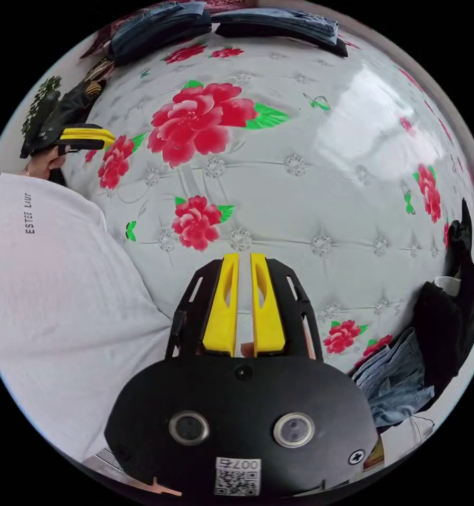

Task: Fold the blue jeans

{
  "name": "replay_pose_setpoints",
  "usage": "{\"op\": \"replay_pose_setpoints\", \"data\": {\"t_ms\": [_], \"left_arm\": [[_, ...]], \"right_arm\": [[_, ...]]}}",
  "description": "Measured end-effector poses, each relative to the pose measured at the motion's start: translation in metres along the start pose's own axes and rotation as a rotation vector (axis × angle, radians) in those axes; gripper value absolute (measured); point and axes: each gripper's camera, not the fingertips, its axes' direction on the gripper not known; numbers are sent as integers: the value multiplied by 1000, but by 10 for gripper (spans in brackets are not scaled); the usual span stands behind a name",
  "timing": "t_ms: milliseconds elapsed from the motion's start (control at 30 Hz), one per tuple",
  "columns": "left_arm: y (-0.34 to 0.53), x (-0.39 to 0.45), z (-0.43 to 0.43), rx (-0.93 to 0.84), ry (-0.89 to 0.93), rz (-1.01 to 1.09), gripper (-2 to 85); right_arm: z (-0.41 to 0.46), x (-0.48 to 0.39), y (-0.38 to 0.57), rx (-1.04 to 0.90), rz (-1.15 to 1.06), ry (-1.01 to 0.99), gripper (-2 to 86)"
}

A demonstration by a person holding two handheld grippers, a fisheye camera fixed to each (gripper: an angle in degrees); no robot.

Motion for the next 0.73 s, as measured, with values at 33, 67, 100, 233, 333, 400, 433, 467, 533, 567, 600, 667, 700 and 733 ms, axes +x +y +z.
{"op": "replay_pose_setpoints", "data": {"t_ms": [33,67,100,233,333,400,433,467,533,567,600,667,700,733], "left_arm": [[-5,18,3,-12,4,28,47],[-11,34,6,-19,-10,60,47],[-15,42,8,-30,-16,75,47],[-31,84,24,-96,-75,134,46],[-32,103,40,-131,-121,120,47],[-31,111,40,-124,-147,127,47],[-30,114,40,-117,-144,119,46],[-28,115,40,-108,-142,108,44],[-27,118,39,-100,-141,97,43],[-26,120,39,-100,-144,89,41],[-26,121,39,-102,-146,86,41],[-26,128,40,-115,-168,94,40],[-26,130,40,-119,-174,95,39],[-26,133,40,-125,-181,90,39]], "right_arm": [[16,-9,1,-44,-16,-54,23],[20,-17,2,5,8,-47,25],[20,-20,6,47,30,1,26],[29,-44,17,171,21,109,32],[33,-35,37,316,152,-12,39],[35,-23,49,378,245,-141,43],[35,-13,60,402,360,-158,46],[33,-2,76,444,461,-146,48],[27,16,109,540,575,-110,52],[22,29,131,576,642,-59,55],[20,37,142,582,680,-25,56],[11,64,184,593,803,89,62],[9,69,194,600,828,105,64],[4,80,212,625,876,124,68]]}}
